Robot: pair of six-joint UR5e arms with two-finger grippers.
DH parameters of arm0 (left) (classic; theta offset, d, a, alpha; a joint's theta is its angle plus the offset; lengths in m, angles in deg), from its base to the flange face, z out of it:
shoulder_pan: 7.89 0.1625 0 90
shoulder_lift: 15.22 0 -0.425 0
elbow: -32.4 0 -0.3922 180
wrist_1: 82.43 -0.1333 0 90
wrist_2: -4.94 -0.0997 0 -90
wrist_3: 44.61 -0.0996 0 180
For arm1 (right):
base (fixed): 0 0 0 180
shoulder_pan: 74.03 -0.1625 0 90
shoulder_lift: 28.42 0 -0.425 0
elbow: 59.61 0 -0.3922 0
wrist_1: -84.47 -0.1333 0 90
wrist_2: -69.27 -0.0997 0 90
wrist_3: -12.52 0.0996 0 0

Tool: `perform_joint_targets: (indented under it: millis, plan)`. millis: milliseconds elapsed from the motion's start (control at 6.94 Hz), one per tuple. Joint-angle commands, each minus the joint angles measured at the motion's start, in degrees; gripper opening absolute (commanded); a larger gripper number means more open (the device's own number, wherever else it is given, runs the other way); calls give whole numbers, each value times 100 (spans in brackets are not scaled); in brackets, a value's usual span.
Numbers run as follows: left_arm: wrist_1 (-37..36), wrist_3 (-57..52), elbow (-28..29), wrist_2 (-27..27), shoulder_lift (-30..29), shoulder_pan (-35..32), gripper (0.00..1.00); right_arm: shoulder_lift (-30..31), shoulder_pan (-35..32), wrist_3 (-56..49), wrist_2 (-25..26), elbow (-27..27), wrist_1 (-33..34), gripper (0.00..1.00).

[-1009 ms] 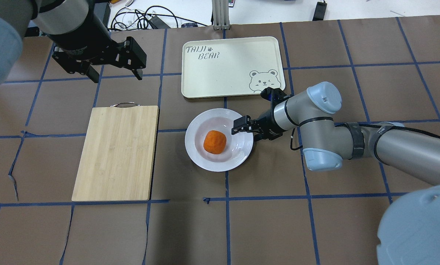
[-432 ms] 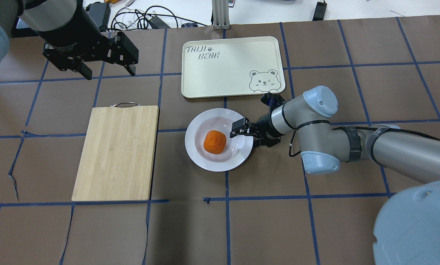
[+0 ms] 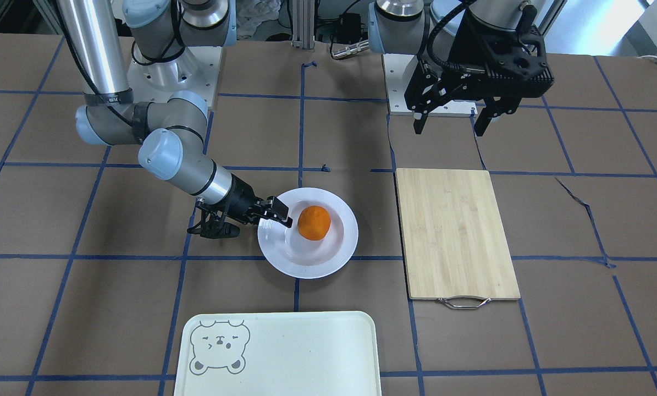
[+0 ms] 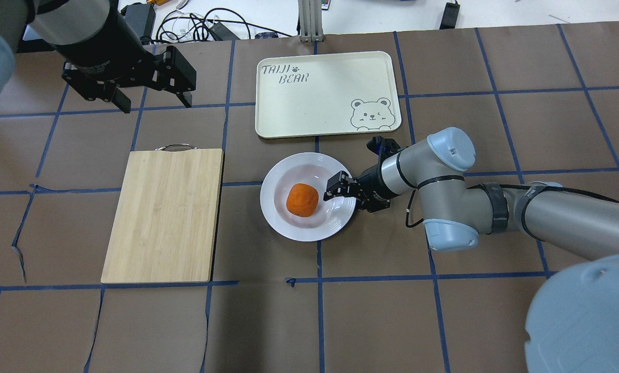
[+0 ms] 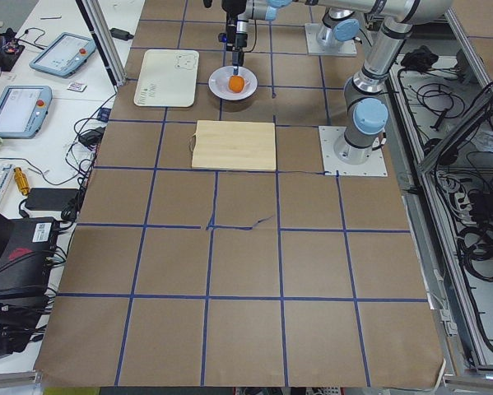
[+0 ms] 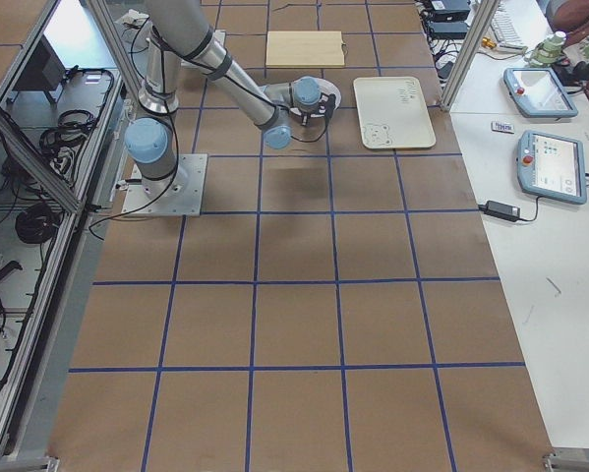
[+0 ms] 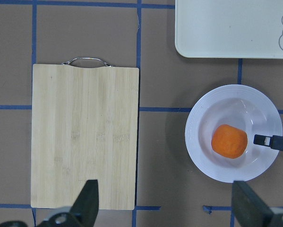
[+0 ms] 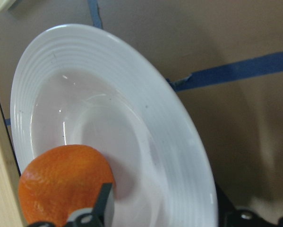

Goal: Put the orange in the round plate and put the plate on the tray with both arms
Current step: 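Grip the rim of the white plate with the right gripper, then lift the plate with the orange and carry it onto the bear tray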

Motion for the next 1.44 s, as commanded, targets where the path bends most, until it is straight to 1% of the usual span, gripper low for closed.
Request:
perform_joint_targets:
  millis: [0, 144, 288, 577, 721, 865, 1009, 1153, 1297]
  plan:
    - [0, -6, -3, 5, 4, -2, 100, -1, -6, 6, -68, -11, 89, 34]
    - [0, 2, 5, 14, 4, -2, 100, -1, -6, 15, -68, -28, 98, 24]
    - [0, 2, 5, 5, 4, -2, 100, 7, 3, 41, -68, -28, 98, 20]
    - [0, -6, 5, 5, 4, 6, 100, 104, 11, 242, -68, -2, 185, 16]
    - [0, -7, 5, 5, 4, 6, 100, 391, 133, 409, -173, 7, 378, 16]
    - [0, -7, 5, 5, 4, 6, 100, 568, 248, 497, -357, -2, 353, 16]
    - [0, 2, 5, 5, 4, 6, 100, 587, 440, 637, -698, 15, 388, 16]
    - [0, 2, 5, 5, 4, 6, 100, 588, 634, 752, -806, 251, 362, 16]
    - [0, 2, 5, 5, 4, 6, 100, 483, 749, 788, -772, 514, 171, 16]
